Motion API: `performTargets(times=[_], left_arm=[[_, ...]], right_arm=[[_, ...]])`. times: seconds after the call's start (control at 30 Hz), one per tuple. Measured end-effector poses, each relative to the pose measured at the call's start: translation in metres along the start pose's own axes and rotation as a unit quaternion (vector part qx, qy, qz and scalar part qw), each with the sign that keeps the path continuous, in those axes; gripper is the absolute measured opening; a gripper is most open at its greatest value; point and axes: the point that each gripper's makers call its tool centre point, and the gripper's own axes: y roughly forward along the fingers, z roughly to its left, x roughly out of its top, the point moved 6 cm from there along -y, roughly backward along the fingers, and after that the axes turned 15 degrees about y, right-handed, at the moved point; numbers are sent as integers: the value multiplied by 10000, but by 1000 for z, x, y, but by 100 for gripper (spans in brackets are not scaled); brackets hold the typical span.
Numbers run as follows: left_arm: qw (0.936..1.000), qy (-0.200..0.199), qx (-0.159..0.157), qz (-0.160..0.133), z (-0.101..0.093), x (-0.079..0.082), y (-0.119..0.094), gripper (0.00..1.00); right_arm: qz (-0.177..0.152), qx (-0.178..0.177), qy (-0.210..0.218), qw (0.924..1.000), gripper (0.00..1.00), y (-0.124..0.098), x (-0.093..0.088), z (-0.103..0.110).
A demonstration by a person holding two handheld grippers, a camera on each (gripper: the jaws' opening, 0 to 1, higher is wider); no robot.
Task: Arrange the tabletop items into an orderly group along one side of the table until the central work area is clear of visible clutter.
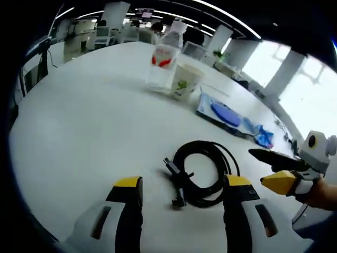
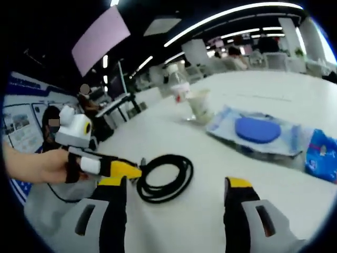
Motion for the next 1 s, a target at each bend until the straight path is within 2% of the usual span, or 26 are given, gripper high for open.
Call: performTargets(times=[0.07, 0.17, 0.33, 0.47, 0.53, 0.63, 0.67, 0.77, 0.8, 0.83, 0.87, 0.93, 1.0], left_arm=[[10000, -14, 30, -16, 3, 1, 2, 49], [9995, -317, 35, -33, 6, 2, 3, 41], [9996, -261, 110, -30, 6, 1, 5, 36], [9996, -252, 107, -103, 5, 0, 6, 34], [9996, -230, 107, -127, 2, -1, 8, 30], [9996, -247, 21, -125, -4, -3, 11, 25], [9995, -194, 119, -208, -4, -1, 10, 24], [9995, -150, 227, -158, -1, -4, 9, 18], [9992, -219, 324, -118, 2, -6, 8, 14], [9986, -404, 248, -228, 1, -4, 8, 14], [9975, -604, 296, -209, 2, -5, 7, 13], [9979, -572, 264, -174, 1, -6, 7, 13], [9983, -495, 272, -106, -2, -6, 6, 12]], right_arm=[[20, 36, 48, 10000, 71, 9, -1, 2], [68, 37, 37, 10000, 70, 20, -3, 6], [196, -36, 119, 9997, 64, 31, -13, 7], [182, -58, -160, 9997, 59, 33, -12, 12], [230, -6, -189, 9996, 53, 36, -16, 15], [181, -197, -573, 9980, 45, 42, -16, 14], [114, -318, -710, 9969, 42, 43, -15, 10], [112, -548, -888, 9945, 25, 42, -13, 1], [121, -643, -766, 9949, 16, 40, -11, -4], [100, -566, -559, 9968, 14, 39, -10, -5], [64, -540, -99, 9985, 10, 39, -8, -7], [62, -489, 321, 9983, 5, 37, -7, -9], [69, -536, 162, 9984, 2, 33, -8, -8]])
